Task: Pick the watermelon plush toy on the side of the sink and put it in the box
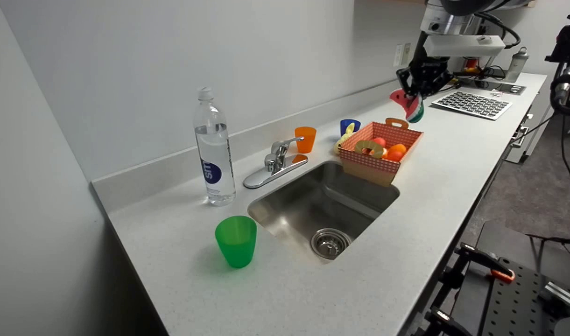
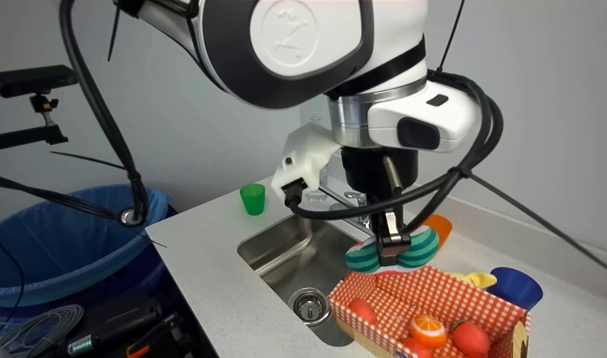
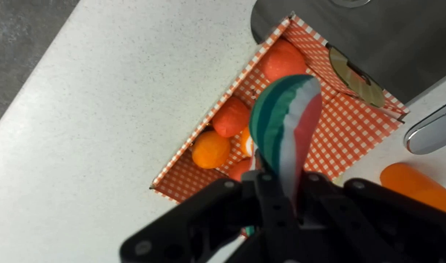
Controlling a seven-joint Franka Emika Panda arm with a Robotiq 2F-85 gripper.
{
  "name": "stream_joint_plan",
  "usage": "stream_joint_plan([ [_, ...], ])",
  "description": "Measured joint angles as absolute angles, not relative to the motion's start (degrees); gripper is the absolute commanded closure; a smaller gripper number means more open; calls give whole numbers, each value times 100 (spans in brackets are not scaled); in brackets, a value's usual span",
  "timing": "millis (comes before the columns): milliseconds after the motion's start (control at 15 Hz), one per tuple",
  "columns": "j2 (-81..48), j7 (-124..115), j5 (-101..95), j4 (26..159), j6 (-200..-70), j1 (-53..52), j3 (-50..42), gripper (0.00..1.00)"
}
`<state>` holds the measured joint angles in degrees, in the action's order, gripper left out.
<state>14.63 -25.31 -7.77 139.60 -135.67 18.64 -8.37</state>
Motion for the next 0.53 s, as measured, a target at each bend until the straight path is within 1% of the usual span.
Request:
stream_joint_plan([
  [533, 1044, -2525, -777, 13760, -13683, 1879, -1005, 97],
])
